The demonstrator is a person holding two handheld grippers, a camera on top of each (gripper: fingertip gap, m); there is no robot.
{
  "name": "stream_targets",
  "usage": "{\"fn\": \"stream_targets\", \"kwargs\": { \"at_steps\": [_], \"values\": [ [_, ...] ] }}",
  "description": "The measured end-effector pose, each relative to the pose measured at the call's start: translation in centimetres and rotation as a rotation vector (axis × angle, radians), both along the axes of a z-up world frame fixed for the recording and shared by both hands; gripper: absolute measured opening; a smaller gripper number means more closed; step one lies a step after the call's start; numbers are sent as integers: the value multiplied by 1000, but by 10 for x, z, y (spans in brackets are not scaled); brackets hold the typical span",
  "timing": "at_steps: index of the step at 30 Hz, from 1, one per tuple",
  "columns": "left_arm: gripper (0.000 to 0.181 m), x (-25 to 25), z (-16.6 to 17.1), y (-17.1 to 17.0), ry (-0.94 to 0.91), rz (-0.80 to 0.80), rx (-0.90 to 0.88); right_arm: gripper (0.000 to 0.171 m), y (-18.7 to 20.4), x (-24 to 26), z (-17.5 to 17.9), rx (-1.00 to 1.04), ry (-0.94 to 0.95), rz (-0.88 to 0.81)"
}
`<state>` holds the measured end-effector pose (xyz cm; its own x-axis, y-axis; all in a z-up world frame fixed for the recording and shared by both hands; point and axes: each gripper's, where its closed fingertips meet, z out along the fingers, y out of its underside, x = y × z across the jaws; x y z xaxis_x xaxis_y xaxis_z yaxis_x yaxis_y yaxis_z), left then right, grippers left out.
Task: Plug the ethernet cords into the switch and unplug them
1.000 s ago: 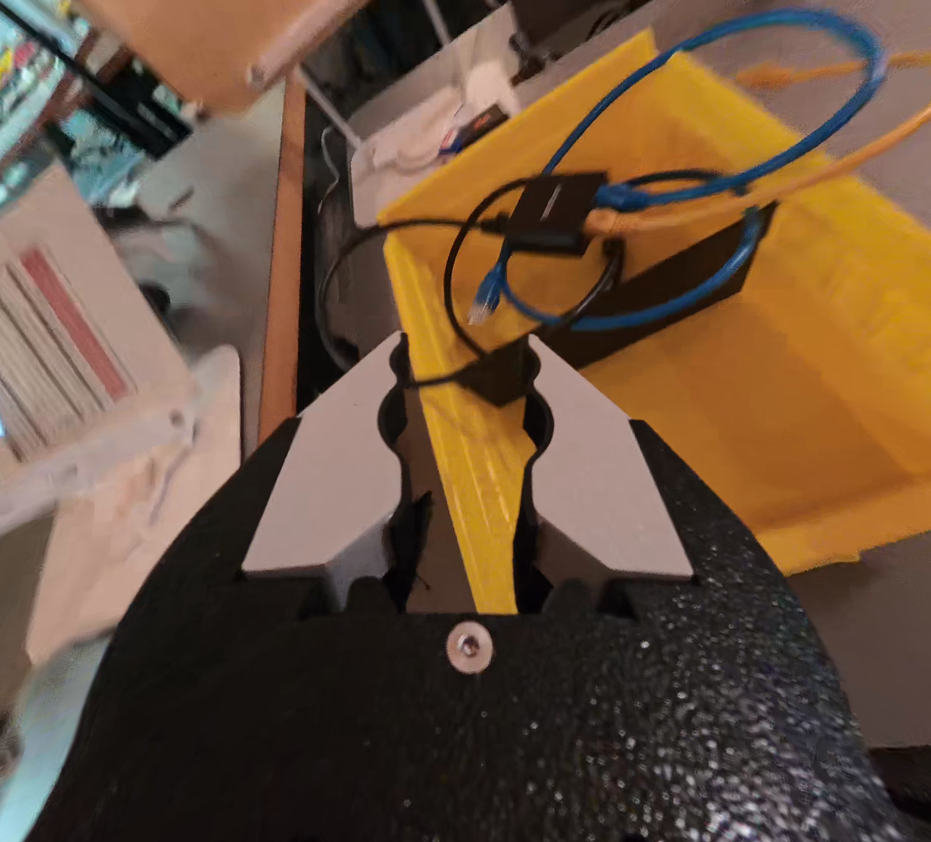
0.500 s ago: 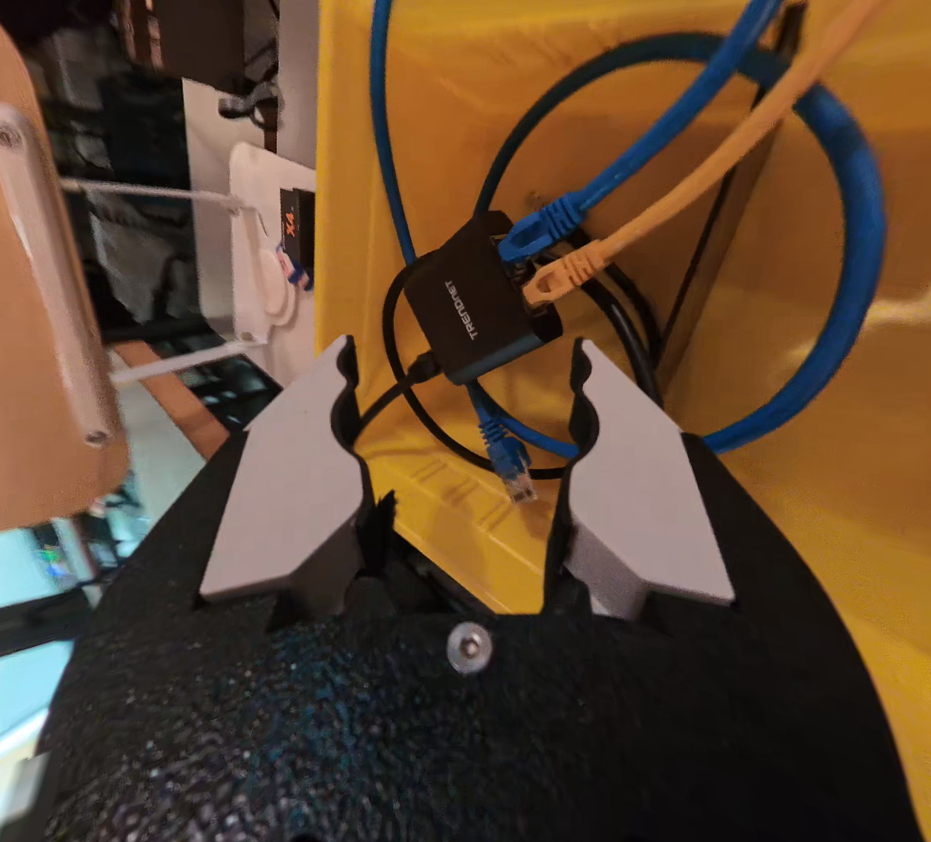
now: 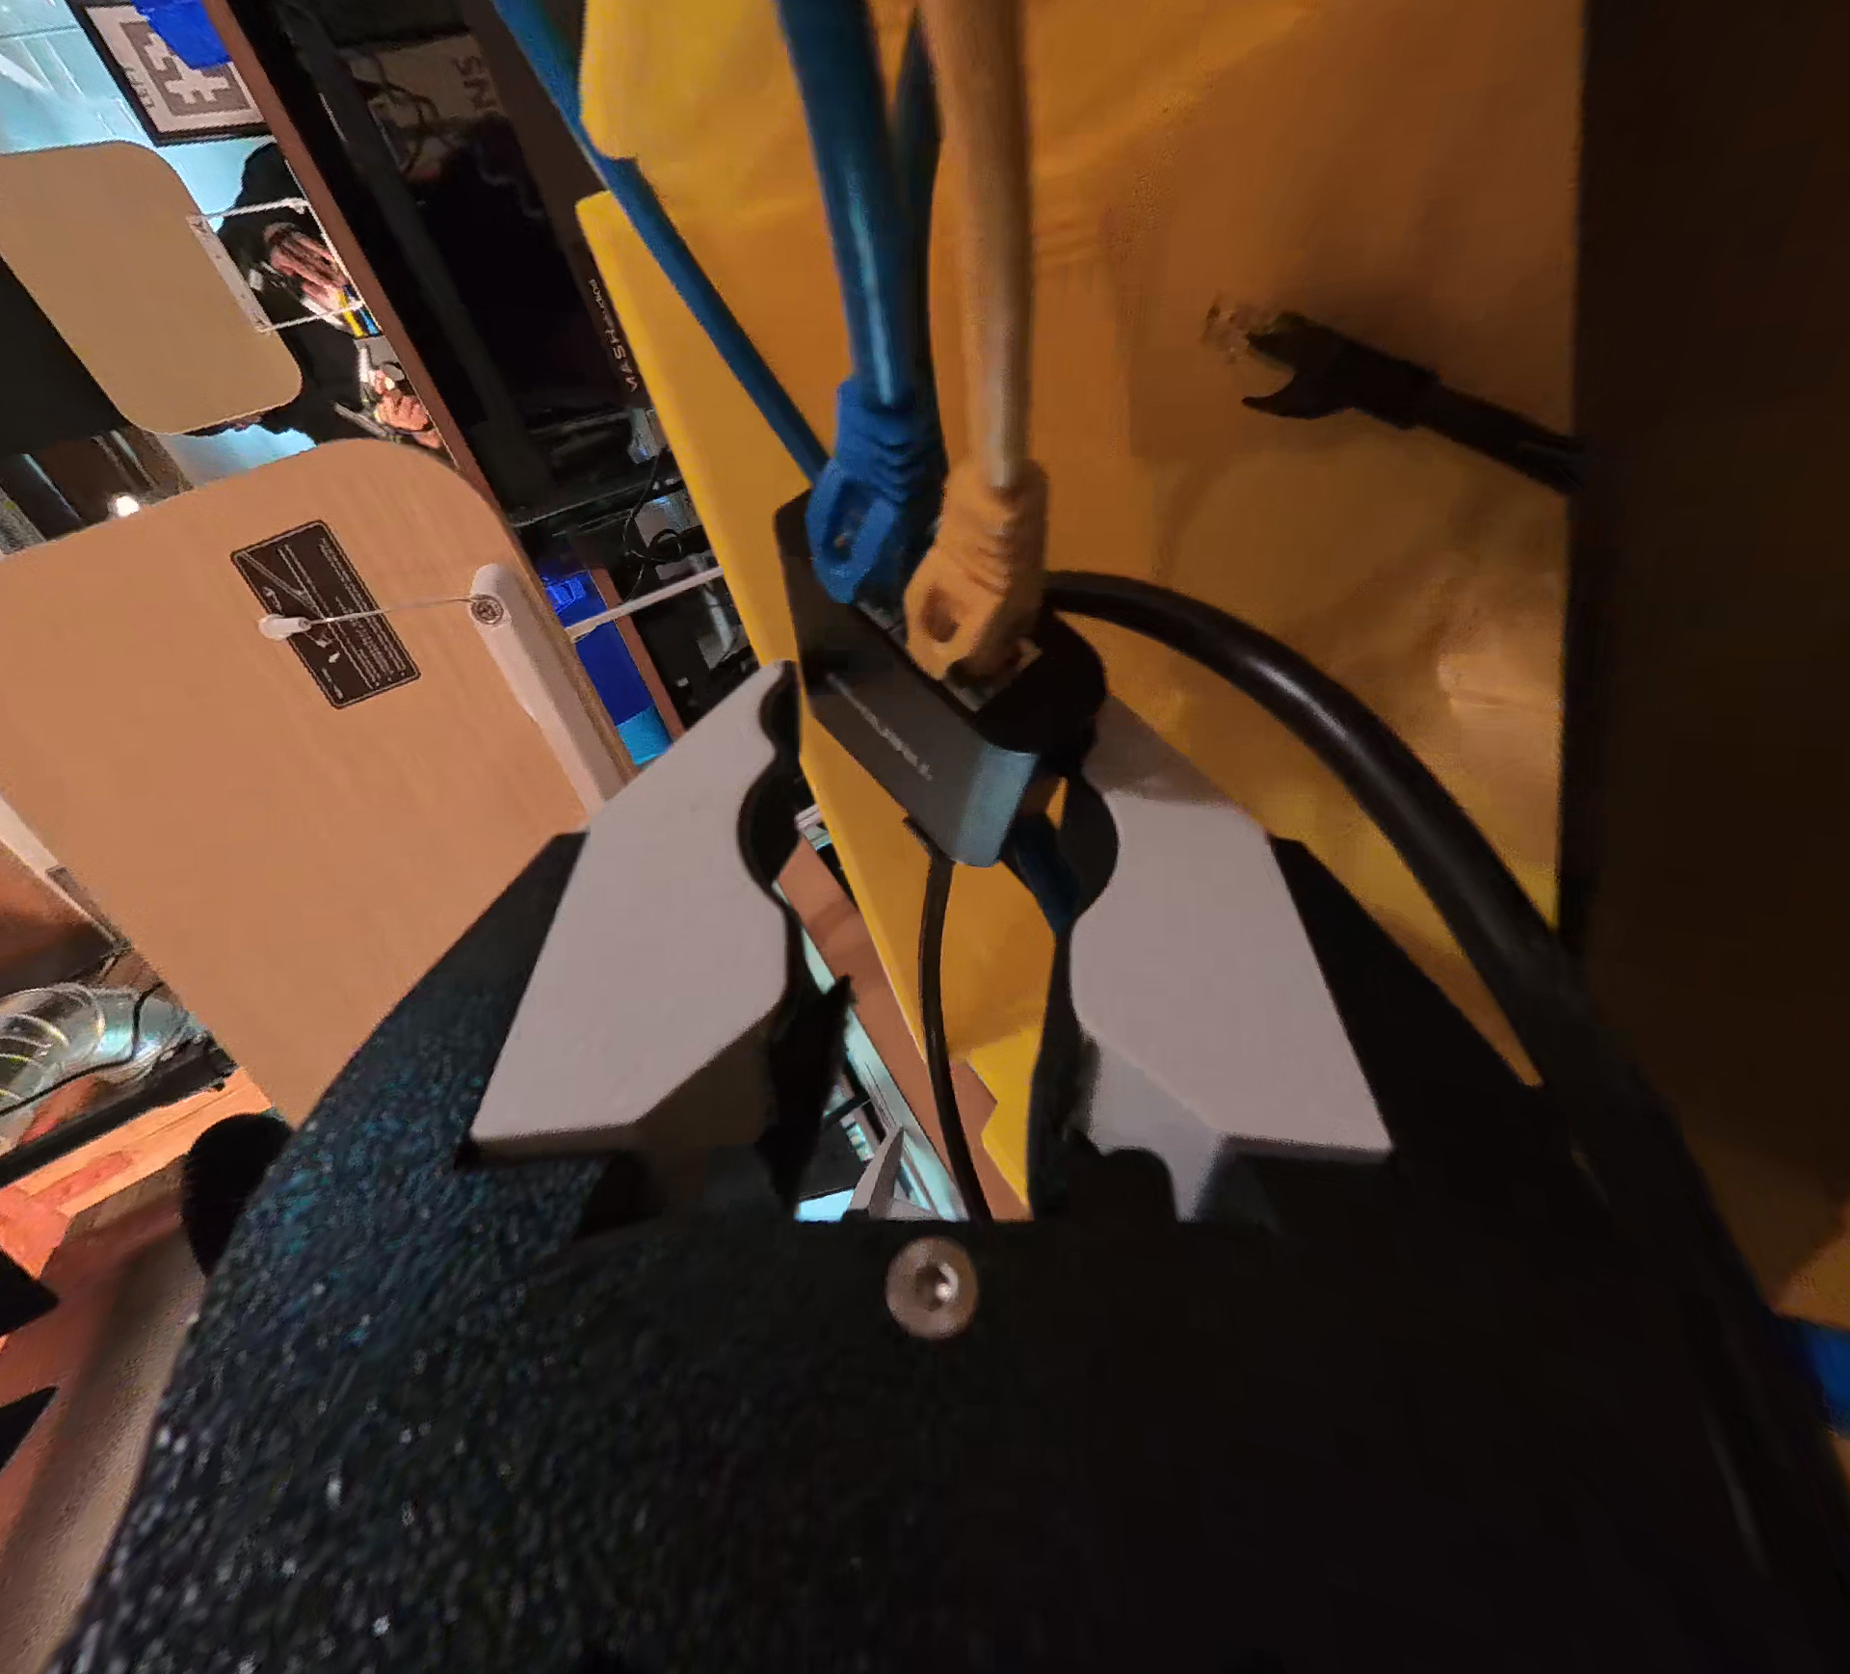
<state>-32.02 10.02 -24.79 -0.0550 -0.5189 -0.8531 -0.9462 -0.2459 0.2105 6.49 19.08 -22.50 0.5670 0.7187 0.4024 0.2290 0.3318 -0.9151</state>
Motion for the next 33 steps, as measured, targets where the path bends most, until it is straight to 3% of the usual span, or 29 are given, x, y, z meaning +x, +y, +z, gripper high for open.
{"fn": "stream_targets", "kwargs": {
  "at_steps": [4, 5, 7, 11, 17, 21, 23, 25, 29, 33],
  "values": [
    [42, -2, 9, 0, 12, 40, 53, 68, 2, 1, -3, -11, -12, -7],
    [31, -4, 18, -1, 25, 57, 90, 65, 3, 1, -4, -20, -13, -8],
    [28, -4, 51, 0, 18, 85, 212, 64, 6, 4, -3, -29, -2, -21],
    [26, 2, 150, 0, 9, 129, 488, 60, 8, 7, 0, -41, 24, -28],
    [26, 38, 313, 2, -25, 91, 767, 57, 14, 15, 4, -37, 50, -60],
    [26, 90, 375, 23, -277, 58, 826, 55, 30, 33, 10, -37, 95, -133],
    [26, 133, 366, 47, -526, 50, 757, 54, 43, 49, 13, -58, 142, -187],
    [26, 177, 339, 70, -640, 31, 691, 54, 52, 68, 17, -70, 195, -237],
    [26, 242, 254, 108, -632, 39, 634, 54, 56, 101, 28, -43, 281, -315],
    [26, 268, 153, 133, -585, 76, 559, 54, 56, 123, 45, 51, 344, -386]
  ]
}}
